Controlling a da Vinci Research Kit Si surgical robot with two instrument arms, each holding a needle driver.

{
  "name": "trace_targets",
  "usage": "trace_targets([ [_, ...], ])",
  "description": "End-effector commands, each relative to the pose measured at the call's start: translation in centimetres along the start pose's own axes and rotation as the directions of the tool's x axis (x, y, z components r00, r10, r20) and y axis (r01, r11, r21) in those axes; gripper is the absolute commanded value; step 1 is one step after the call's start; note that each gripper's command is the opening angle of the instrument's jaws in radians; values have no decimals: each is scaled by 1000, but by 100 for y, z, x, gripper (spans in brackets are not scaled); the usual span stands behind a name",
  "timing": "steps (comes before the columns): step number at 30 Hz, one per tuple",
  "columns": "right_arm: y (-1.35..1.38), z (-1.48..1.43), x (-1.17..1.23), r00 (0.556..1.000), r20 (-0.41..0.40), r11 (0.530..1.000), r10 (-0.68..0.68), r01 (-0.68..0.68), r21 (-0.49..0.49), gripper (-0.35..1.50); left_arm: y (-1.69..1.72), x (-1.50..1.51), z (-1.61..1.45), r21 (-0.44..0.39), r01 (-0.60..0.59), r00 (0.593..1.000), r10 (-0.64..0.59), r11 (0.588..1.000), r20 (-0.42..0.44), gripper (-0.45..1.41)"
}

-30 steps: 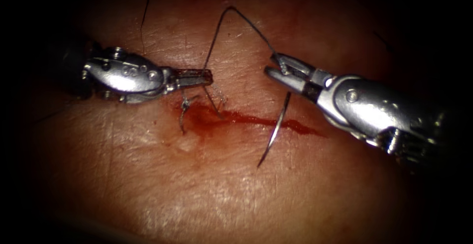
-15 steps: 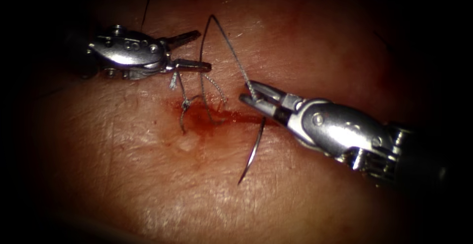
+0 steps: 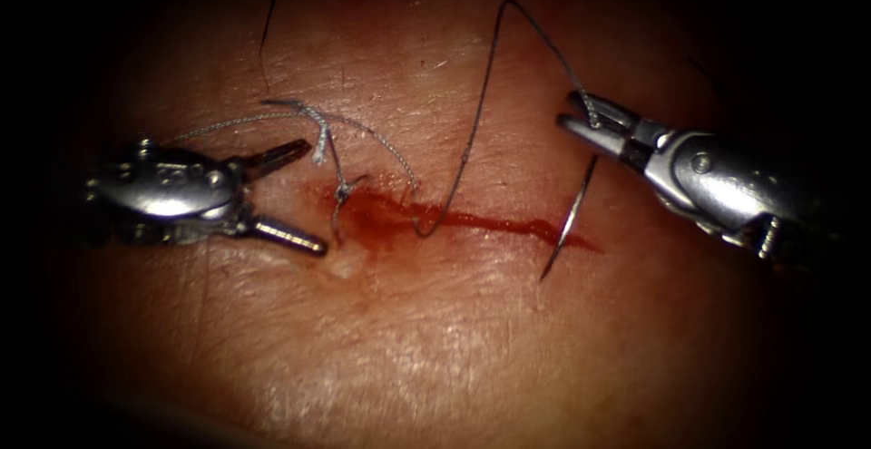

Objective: Wound Closure

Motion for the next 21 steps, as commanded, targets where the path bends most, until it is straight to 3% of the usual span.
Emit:
trace_targets([
  [1, -5, 7, -3, 1000, -1, 1000, -1, 1, 3, -35, 5, -14, 10, -28, 10, 1000, -9, 1000, 25, 91],
  [6, -11, 10, -1, 1000, -5, 1000, -7, 7, 3, -35, -7, -20, 36, -117, 96, 989, -82, 988, 120, 89],
  [8, -13, 11, -2, 1000, -6, 1000, -8, 8, 2, -35, -16, -17, 42, -135, 124, 983, -103, 983, 150, 78],
  [9, -14, 12, -2, 1000, -5, 1000, -9, 9, 1, -35, -24, -15, 45, -156, 140, 980, -113, 978, 166, 59],
  [14, -37, 32, 3, 998, -30, 998, -48, 49, 34, -35, -18, -25, 57, -154, 151, 977, -124, 977, 171, 42],
  [21, -75, 57, 20, 987, -41, 985, -155, 157, 65, -35, 27, -14, 57, -257, 172, 984, -153, 951, 92, 31],
])
